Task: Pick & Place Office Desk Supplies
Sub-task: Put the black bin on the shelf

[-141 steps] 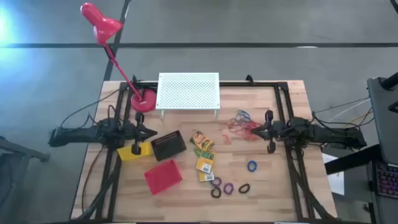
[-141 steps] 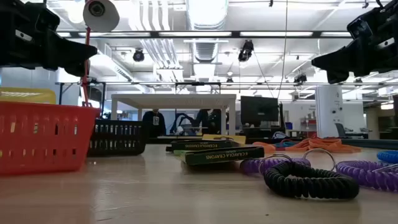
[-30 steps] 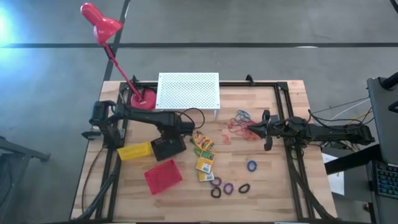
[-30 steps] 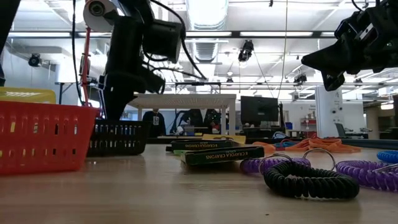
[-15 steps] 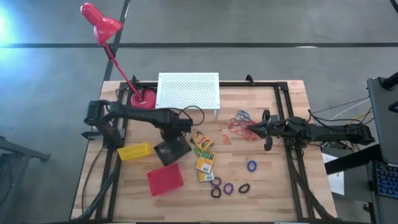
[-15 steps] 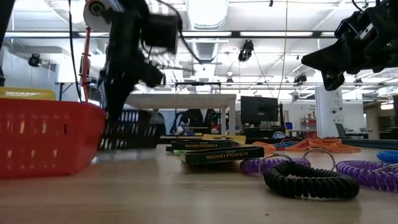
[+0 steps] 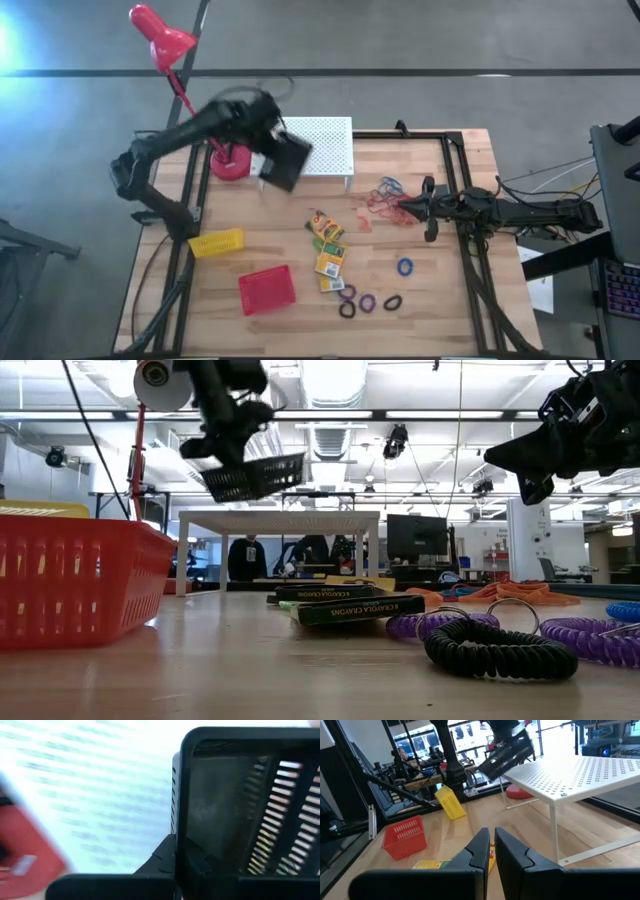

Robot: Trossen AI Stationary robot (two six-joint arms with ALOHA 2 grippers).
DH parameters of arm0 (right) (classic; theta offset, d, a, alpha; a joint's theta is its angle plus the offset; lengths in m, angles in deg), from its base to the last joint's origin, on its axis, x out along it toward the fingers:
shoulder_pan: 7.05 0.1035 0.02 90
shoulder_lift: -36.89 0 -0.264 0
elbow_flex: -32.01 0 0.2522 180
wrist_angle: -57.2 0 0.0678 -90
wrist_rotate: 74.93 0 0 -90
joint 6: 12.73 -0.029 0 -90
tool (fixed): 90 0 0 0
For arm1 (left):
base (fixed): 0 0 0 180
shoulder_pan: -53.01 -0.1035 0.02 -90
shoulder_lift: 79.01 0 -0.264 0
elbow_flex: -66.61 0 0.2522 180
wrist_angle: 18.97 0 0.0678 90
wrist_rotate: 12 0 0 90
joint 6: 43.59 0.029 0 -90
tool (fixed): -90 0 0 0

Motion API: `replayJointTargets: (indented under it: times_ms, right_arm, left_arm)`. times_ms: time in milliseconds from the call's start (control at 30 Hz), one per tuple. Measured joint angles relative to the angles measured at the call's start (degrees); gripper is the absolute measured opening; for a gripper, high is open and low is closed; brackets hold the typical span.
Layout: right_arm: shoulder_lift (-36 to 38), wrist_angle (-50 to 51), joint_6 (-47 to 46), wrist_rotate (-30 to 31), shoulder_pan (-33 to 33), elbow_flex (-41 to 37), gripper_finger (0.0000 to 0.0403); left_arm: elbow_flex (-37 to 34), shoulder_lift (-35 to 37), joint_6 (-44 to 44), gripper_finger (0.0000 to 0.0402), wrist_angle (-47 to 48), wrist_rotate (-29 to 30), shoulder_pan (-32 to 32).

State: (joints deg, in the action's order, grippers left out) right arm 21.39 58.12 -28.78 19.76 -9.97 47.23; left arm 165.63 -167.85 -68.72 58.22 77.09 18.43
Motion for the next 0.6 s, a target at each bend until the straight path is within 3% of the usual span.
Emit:
replayJointTargets:
  times_ms: [133, 267, 600]
  right_arm:
    - [0.0, 0.0, 0.0, 0.0, 0.0, 0.0, 0.0027]
    - [0.0, 0.0, 0.0, 0.0, 0.0, 0.0, 0.0027]
    - [0.0, 0.0, 0.2, 0.0, 0.0, 0.0, 0.0027]
  left_arm:
    - [-0.7, -0.1, 1.2, 0.0010, -0.5, -0.1, -9.8]
    - [-1.3, -0.1, 1.1, 0.0012, 0.1, -1.3, -15.6]
    - [-1.3, -0.1, -2.4, 0.0019, 1.3, -4.3, -16.7]
